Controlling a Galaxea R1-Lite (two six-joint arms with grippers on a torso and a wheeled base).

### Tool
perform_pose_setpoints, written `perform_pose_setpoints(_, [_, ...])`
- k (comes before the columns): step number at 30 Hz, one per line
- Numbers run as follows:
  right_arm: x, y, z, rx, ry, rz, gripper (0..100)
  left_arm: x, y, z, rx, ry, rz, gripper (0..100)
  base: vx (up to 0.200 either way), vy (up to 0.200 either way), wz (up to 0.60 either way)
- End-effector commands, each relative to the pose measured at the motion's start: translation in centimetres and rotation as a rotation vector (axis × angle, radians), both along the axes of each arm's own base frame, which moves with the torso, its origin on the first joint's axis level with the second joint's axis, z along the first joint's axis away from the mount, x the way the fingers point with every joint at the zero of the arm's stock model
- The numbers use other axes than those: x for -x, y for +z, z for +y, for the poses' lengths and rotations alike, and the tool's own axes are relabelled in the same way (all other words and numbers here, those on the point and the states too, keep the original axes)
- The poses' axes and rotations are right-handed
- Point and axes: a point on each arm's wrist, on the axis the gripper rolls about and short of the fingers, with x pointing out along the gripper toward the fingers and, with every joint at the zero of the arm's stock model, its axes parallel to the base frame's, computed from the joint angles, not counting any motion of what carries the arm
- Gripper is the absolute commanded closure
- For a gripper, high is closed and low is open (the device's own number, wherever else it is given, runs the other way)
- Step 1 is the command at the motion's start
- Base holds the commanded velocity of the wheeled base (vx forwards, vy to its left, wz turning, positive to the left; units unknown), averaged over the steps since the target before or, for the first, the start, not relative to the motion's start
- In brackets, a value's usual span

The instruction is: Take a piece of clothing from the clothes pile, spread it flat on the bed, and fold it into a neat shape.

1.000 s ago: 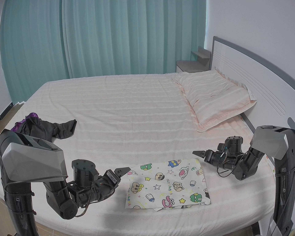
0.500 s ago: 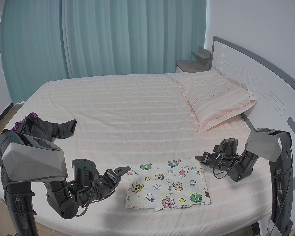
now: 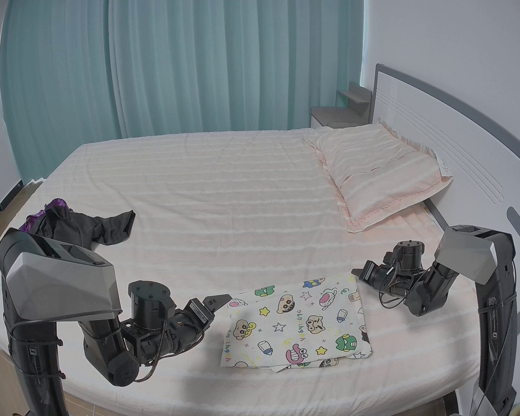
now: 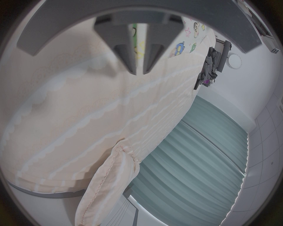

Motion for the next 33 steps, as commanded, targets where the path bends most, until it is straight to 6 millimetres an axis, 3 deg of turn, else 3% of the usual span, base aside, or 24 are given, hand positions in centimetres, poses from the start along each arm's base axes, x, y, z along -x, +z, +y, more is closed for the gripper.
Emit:
perform_pose_setpoints(1, [0.1, 0.1, 0.0, -0.002, 0.001, -0.003, 0, 0.1, -0.3, -0.2, -0.026, -0.017, -0.008, 0, 0.0, 0.0, 0.0])
perform_pose_setpoints(4, [0.1, 0.1, -0.1, -0.003, -0.003, -0.001, 0, -0.2, -0.3, -0.3, -0.038, -0.031, -0.024, 0, 0.0, 0.0, 0.0])
perform_pose_setpoints(8, [0.2, 0.0, -0.6, -0.013, -0.021, -0.013, 0, -1.1, 0.5, -2.6, -0.003, -0.07, -0.094, 0, 0.0, 0.0, 0.0])
perform_pose_setpoints(19, [1.0, -0.3, -0.7, -0.019, -0.021, -0.025, 0, -3.4, -2.1, -7.8, -0.037, 0.003, -0.177, 0, 0.0, 0.0, 0.0])
perform_pose_setpoints(26, [1.3, -0.3, -0.7, -0.021, -0.02, -0.034, 0, -3.3, -2.7, -8.9, -0.047, -0.023, -0.182, 0, 0.0, 0.0, 0.0])
perform_pose_setpoints(33, [1.5, -0.3, -0.9, -0.021, -0.023, -0.029, 0, -3.0, -4.7, -8.8, -0.21, -0.094, -0.206, 0, 0.0, 0.0, 0.0])
